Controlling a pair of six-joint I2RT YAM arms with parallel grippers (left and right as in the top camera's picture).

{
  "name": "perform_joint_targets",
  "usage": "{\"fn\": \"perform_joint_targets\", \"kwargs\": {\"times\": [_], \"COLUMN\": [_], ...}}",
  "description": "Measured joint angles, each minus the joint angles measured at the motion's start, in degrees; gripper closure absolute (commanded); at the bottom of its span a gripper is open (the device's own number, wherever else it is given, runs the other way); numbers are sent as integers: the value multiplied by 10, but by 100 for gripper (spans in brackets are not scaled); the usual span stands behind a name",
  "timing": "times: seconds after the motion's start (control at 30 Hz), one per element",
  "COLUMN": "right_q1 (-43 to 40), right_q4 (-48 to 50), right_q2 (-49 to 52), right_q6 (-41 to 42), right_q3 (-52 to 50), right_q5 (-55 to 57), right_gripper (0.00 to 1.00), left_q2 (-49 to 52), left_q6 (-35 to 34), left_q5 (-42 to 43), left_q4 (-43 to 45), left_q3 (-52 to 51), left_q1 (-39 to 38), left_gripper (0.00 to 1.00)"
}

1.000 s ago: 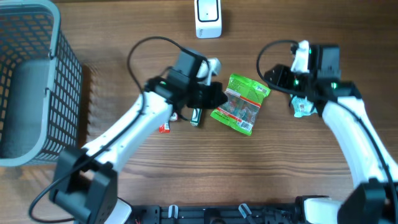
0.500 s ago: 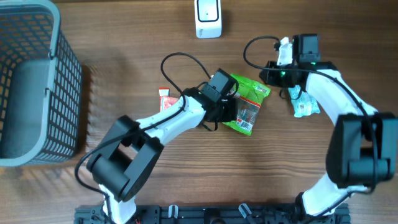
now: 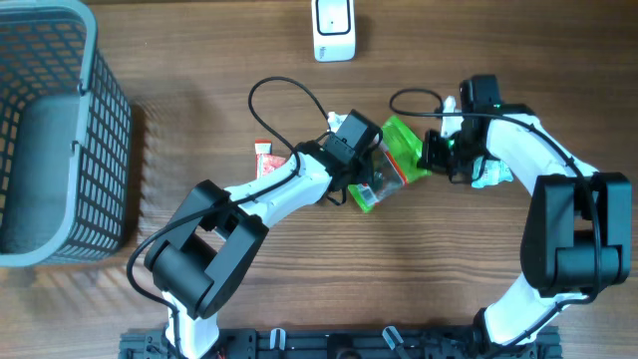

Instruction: Scan the item barcode

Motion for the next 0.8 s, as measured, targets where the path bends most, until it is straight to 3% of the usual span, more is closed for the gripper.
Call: {"fn": "perform_joint_targets", "kwargs": {"times": [0.1, 0.2, 0.23, 0.27, 0.3, 0.5, 0.8], "right_q1": [0, 0, 0, 0, 0, 0, 0], "right_q4": [-40, -73, -80, -82, -80, -16, 59], "right_q2": [0, -8, -17, -31, -45, -128, -71], "right_q6": [3, -2, -9, -17, -21, -65, -112], "right_q3": [-4, -4, -4, -4, -4, 7, 7], "right_q5": [0, 0, 0, 0, 0, 0, 0], "right_gripper": [83, 70, 52, 27, 17, 15, 18], "left_q2": [0, 1, 1, 1, 1, 1, 5], "left_q6": [0, 0, 0, 0, 0, 0, 0], "left_q5": [-11, -16, -17, -17, -18, -17, 66], "left_q4": [20, 41, 46, 47, 47, 17, -20], "left_q3": [0, 0, 0, 0, 0, 0, 0], "left_q1": [0, 0, 0, 0, 0, 0, 35], "left_gripper": [96, 96, 96, 96, 96, 95, 96]}}
